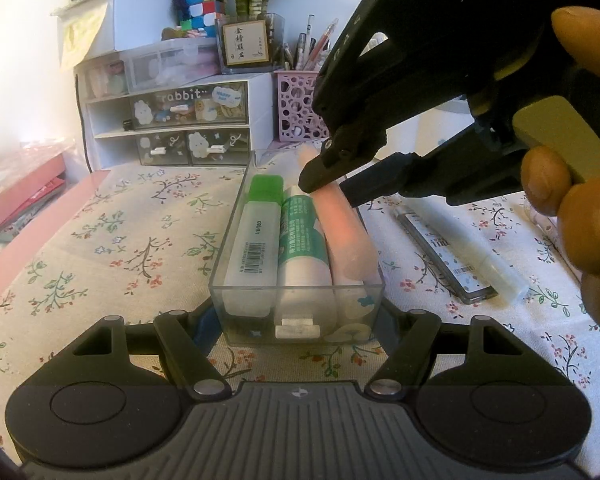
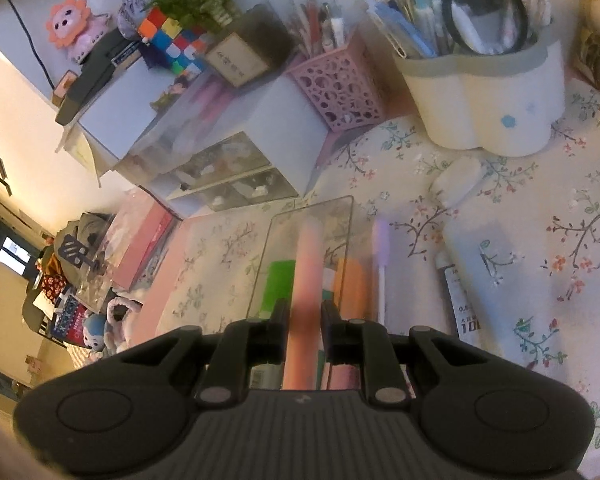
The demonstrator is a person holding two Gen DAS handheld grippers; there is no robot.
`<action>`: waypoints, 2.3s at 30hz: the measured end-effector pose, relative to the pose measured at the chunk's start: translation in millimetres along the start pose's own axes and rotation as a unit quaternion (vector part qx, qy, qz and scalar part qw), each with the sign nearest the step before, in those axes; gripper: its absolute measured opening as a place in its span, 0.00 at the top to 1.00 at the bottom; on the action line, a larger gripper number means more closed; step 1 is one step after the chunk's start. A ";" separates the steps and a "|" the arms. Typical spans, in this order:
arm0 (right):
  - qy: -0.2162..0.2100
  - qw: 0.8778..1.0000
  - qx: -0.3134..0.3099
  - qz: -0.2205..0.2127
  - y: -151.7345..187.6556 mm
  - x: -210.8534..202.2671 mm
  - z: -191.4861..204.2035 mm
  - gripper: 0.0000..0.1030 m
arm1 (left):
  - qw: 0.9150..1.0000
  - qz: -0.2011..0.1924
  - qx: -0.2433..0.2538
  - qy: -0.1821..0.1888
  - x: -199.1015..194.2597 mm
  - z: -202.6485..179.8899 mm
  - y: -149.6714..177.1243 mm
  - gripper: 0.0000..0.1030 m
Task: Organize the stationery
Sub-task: 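Lower the pink highlighter into the clear box and open the right gripper, then grasp the clear translucent tube with the right gripper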
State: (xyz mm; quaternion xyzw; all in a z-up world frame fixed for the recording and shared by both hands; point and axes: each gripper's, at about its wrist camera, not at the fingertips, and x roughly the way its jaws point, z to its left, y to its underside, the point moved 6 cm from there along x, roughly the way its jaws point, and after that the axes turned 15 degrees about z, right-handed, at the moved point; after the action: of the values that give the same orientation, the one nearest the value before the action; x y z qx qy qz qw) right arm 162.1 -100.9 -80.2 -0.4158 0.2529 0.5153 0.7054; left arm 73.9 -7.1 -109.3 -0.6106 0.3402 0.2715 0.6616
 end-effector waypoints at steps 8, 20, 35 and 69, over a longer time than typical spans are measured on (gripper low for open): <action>0.009 1.000 -0.023 -0.008 4.0 -12.6 2.5 0.86 | 1.000 0.000 0.000 0.001 0.3 -0.4 -0.5 0.30; 0.028 0.998 0.036 -0.046 -3.7 -46.6 -53.1 0.86 | 1.000 0.000 0.000 0.001 0.4 -0.3 -1.1 0.30; 0.109 0.994 -0.014 -0.020 15.0 -45.8 -82.0 0.86 | 1.000 0.002 0.000 0.001 1.0 -0.6 -1.6 0.30; 0.035 0.996 0.081 -0.014 8.4 -27.8 -83.0 0.87 | 1.000 0.002 0.000 0.001 1.8 -0.9 -2.3 0.30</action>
State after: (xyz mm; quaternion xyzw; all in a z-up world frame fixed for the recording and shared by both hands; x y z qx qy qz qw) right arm 150.7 -184.6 -104.8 -0.3783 0.3123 0.4688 0.7346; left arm 76.7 -8.4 -109.3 -0.6100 0.3416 0.2722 0.6612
